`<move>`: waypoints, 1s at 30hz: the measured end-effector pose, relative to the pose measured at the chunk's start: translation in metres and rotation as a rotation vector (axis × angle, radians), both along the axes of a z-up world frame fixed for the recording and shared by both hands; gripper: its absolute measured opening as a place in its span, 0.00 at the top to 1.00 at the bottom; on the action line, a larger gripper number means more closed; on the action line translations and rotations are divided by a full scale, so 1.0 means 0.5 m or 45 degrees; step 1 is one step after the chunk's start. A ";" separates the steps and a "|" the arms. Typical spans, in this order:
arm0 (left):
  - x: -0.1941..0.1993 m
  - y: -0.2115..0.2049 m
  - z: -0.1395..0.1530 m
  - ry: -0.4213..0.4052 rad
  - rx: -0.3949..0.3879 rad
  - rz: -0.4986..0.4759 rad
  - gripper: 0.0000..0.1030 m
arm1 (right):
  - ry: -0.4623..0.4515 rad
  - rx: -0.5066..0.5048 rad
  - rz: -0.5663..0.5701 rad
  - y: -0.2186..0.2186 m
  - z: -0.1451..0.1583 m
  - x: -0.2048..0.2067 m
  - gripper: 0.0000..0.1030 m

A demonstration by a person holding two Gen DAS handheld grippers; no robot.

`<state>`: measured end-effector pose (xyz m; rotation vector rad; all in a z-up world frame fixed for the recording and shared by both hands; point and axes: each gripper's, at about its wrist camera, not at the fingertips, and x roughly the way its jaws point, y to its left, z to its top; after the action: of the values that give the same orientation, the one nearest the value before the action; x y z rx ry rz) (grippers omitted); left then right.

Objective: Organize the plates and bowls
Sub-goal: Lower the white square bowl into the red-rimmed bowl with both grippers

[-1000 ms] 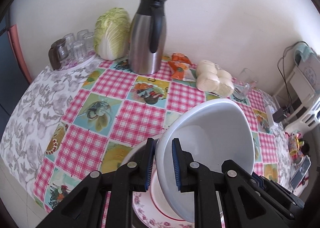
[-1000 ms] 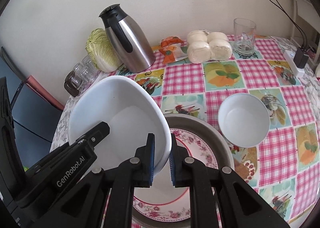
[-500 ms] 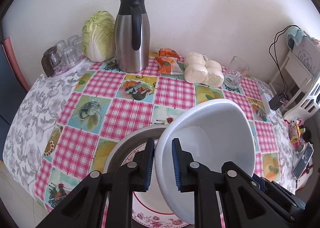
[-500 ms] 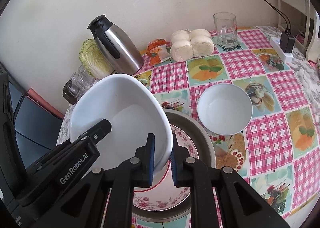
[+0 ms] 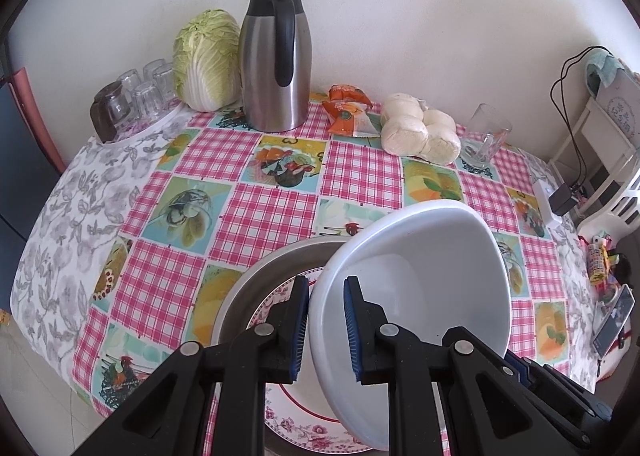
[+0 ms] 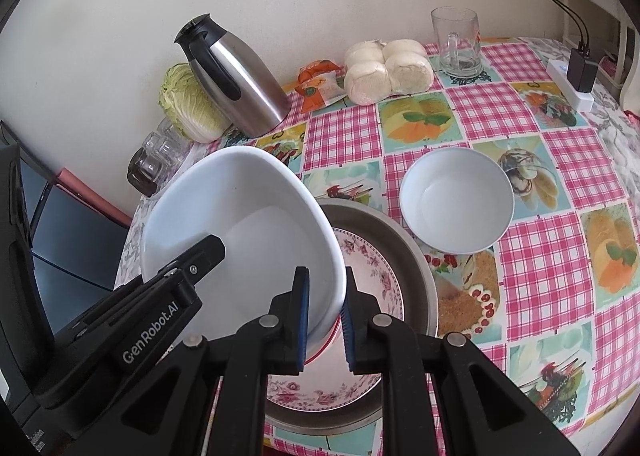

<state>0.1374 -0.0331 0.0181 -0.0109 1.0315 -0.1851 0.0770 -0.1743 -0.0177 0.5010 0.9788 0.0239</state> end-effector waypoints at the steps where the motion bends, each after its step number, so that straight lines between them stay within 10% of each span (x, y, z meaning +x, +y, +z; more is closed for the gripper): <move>1: 0.002 0.003 -0.003 0.008 -0.004 0.003 0.80 | 0.005 0.002 0.003 0.001 -0.002 0.001 0.84; 30: 0.018 0.009 -0.056 0.165 0.047 -0.022 0.73 | 0.136 0.019 0.036 0.012 -0.031 0.018 0.84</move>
<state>0.1463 -0.0287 -0.0100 0.0196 1.1643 -0.1828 0.0862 -0.1682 -0.0331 0.5058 1.0910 0.0300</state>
